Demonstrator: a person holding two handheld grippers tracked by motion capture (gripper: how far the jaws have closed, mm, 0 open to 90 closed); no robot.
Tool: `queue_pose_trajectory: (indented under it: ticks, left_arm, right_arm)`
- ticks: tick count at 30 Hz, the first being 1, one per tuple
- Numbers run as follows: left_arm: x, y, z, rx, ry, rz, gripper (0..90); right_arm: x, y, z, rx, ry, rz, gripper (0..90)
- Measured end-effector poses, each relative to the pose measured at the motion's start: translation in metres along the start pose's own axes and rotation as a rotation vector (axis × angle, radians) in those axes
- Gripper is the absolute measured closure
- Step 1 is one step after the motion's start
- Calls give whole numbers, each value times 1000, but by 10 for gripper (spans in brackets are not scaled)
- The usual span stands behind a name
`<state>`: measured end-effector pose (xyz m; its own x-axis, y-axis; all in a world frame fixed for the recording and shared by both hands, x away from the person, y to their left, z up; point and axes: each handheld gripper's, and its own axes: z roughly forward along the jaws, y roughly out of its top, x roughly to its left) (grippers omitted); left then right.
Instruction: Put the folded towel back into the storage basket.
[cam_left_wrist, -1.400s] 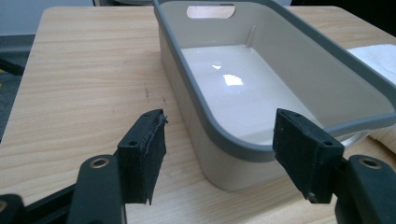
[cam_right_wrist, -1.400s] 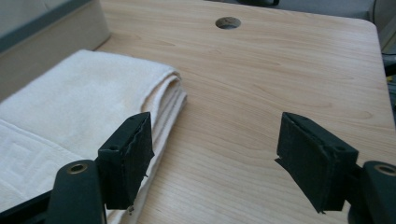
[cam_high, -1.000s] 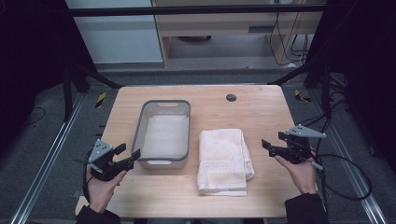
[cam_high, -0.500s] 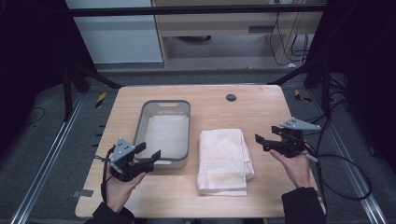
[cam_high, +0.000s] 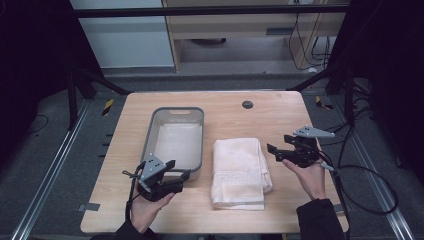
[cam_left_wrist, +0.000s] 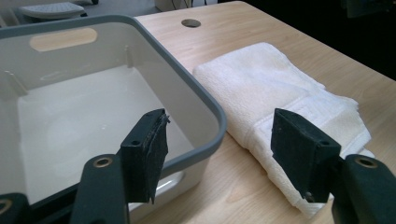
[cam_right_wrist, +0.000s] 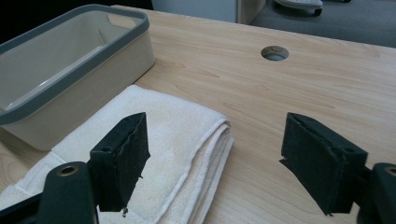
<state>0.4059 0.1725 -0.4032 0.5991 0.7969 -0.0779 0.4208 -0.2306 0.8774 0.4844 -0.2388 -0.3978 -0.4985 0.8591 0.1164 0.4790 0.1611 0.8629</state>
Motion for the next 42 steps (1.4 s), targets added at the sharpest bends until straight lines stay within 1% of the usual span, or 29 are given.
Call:
queue_pose_trajectory:
  ticks: [7,11,13,16,23,28,31,32,33,36,41,42]
  left_arm:
    - [-13,-4,11,31,-13,9,354]
    - [-19,-8,15,48,-12,21,355]
    - [-22,-10,17,58,-14,31,357]
    - [-25,-15,20,61,-19,31,358]
    - [-31,-23,28,90,-30,39,359]
    - [-32,-27,31,100,-35,30,376]
    - [-33,-31,35,112,-39,23,376]
    - [-33,-32,36,121,-39,28,376]
    - [-33,-33,37,127,-42,27,376]
    - [-34,-36,41,140,-47,16,376]
    - [-33,-36,47,144,-54,-16,378]
    - [-33,-36,48,144,-58,-18,378]
  right_arm:
    - [2,-1,4,2,14,1,223]
    - [4,-2,8,8,20,-2,219]
    - [5,-3,10,11,22,1,212]
    - [6,-3,13,14,27,-1,211]
    - [10,-7,21,29,39,-11,211]
    - [12,-9,27,33,50,-13,212]
    - [12,-9,29,32,54,-16,212]
    - [13,-10,29,36,54,-8,212]
    - [13,-10,30,34,54,-13,213]
    - [13,-10,31,38,54,-13,214]
    - [13,-12,35,47,50,-11,216]
    - [13,-12,37,54,45,-17,217]
